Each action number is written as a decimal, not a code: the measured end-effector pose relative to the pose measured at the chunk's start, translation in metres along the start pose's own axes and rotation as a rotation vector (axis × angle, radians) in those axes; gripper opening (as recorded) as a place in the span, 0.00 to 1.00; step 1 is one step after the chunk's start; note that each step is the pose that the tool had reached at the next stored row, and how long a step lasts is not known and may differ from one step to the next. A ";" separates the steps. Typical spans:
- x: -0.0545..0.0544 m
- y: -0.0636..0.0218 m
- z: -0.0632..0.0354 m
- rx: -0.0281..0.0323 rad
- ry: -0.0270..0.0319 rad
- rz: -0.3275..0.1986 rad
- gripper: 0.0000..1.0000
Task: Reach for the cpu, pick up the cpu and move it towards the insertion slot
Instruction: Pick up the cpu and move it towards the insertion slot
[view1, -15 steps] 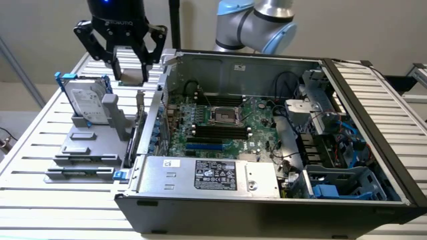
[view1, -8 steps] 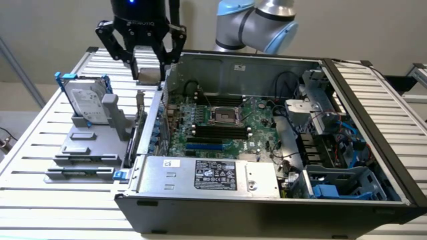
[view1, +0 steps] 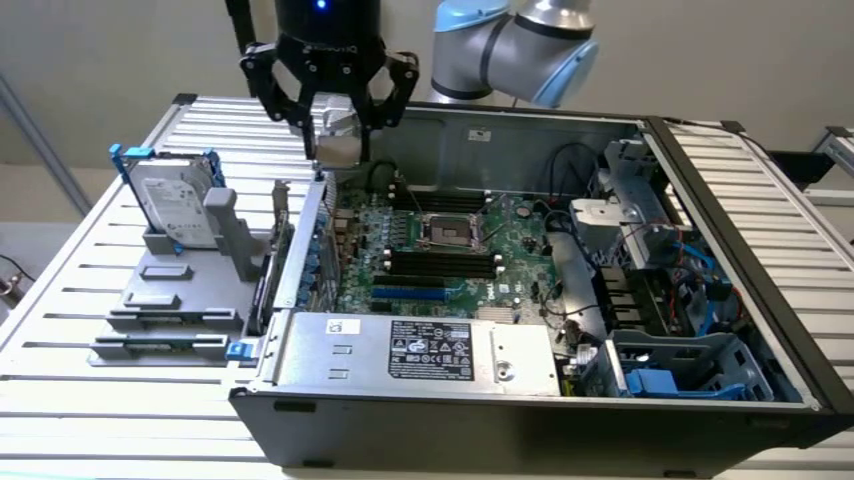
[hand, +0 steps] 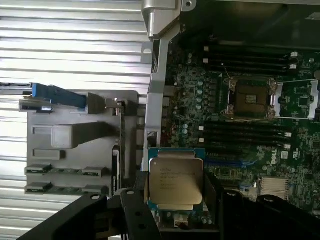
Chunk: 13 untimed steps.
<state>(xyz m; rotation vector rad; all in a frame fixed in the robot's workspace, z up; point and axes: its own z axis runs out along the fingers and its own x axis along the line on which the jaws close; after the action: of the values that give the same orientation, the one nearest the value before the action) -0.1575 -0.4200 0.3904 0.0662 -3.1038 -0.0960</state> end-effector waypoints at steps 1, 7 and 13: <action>-0.004 -0.0002 -0.0001 -0.0010 -0.0001 0.000 0.54; -0.031 0.0014 -0.0008 -0.0026 -0.0001 0.000 0.54; -0.051 0.0127 0.0006 -0.0026 -0.0001 0.000 0.54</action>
<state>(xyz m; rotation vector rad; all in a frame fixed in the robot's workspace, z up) -0.1072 -0.4052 0.3889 0.0662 -3.1036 -0.0999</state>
